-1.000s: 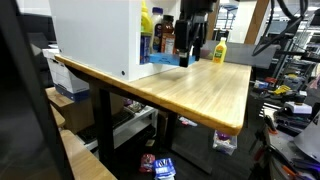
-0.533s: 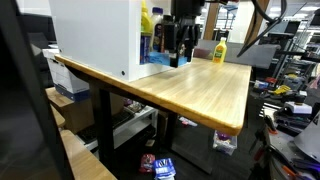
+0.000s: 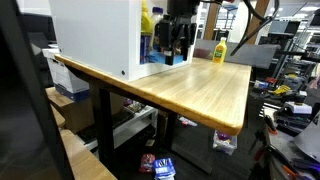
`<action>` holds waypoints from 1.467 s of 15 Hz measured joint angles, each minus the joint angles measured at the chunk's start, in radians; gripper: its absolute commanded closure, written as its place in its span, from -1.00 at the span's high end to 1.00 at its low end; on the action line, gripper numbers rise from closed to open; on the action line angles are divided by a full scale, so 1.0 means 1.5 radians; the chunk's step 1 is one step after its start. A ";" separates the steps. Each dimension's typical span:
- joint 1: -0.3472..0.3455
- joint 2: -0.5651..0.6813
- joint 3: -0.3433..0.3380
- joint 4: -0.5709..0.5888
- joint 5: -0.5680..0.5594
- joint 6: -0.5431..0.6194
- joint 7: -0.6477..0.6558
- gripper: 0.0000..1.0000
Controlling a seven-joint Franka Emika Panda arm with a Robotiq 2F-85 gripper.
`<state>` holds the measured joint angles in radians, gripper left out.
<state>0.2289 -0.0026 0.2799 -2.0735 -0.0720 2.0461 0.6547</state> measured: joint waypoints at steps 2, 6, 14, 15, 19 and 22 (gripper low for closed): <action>0.000 0.000 -0.001 0.000 0.000 0.006 0.000 0.03; 0.000 0.000 -0.004 0.000 -0.002 0.024 0.000 0.03; 0.000 0.000 -0.009 0.000 -0.028 0.055 0.000 0.03; 0.001 0.000 -0.009 0.000 -0.039 0.064 0.000 0.03; 0.004 0.000 -0.009 0.000 -0.058 0.077 -0.001 0.03; 0.005 0.000 -0.010 -0.003 -0.068 0.089 -0.001 0.03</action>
<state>0.2362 -0.0024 0.2645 -2.0787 -0.1747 2.1803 0.6532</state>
